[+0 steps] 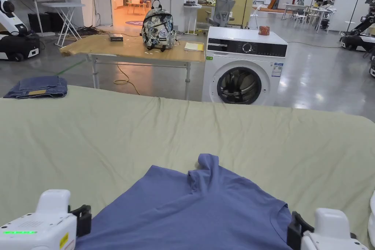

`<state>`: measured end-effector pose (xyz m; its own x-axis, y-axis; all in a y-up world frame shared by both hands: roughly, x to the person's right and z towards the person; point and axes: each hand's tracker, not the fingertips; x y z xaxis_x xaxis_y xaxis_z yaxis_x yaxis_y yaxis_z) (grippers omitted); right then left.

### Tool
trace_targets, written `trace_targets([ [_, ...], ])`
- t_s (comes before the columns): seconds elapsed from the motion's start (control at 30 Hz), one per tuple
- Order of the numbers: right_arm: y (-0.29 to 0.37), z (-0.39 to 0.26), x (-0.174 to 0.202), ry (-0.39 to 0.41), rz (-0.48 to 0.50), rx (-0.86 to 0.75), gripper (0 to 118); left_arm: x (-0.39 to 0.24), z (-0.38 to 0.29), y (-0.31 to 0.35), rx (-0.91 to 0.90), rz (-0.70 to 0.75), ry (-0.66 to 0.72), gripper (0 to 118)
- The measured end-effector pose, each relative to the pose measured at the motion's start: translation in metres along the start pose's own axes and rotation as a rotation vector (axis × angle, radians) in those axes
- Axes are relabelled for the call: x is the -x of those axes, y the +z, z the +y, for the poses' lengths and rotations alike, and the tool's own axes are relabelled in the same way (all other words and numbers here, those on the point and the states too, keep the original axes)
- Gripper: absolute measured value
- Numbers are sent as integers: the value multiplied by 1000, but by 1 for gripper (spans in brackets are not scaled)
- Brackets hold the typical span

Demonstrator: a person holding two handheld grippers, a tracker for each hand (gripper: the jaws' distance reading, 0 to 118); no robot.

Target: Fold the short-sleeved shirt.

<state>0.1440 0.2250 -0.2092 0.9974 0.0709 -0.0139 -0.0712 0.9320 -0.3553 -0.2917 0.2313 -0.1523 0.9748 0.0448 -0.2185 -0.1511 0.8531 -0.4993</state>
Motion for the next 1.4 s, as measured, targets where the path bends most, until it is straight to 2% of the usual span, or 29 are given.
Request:
trace_targets([
  [0.03,0,4,9,-3,3,-25,12,-8,1,0,-24,-24,-3,10],
  [0.07,-1,7,15,-9,6,-43,9,-15,3,-1,-32,-28,2,2],
  [0.1,-3,9,22,-18,21,-59,6,-25,6,-2,-31,-18,3,0],
  [0.17,-6,13,31,-31,46,-60,0,-36,10,-6,-37,-42,-8,0],
  [0.37,-10,17,52,-36,67,-65,0,-58,19,-4,-74,-48,-29,0],
  [0.53,-8,17,57,-33,128,-73,0,-53,27,9,-80,-35,-45,0],
  [0.83,-17,16,65,8,169,-50,0,47,34,7,167,-19,82,0],
  [0.9,-23,13,66,29,175,-29,0,70,34,-5,267,-7,90,0],
  [0.97,-29,9,66,31,181,-7,0,109,23,-30,309,-20,160,0],
  [1.0,-31,7,66,29,182,4,0,122,21,-38,342,-23,191,6],
  [1.03,-34,4,66,31,180,13,0,133,19,-45,364,-33,231,21],
  [1.07,-35,2,66,33,180,20,0,139,17,-52,391,-27,246,43],
  [1.1,-37,0,66,34,180,31,0,134,18,-53,434,-13,252,53],
  [1.23,-43,-9,64,35,174,64,0,142,2,-80,467,36,223,58],
  [1.33,-47,-13,61,37,166,85,0,145,-8,-100,513,68,264,58],
  [1.4,-50,-16,60,38,164,97,0,126,-5,-98,537,102,262,58],
])
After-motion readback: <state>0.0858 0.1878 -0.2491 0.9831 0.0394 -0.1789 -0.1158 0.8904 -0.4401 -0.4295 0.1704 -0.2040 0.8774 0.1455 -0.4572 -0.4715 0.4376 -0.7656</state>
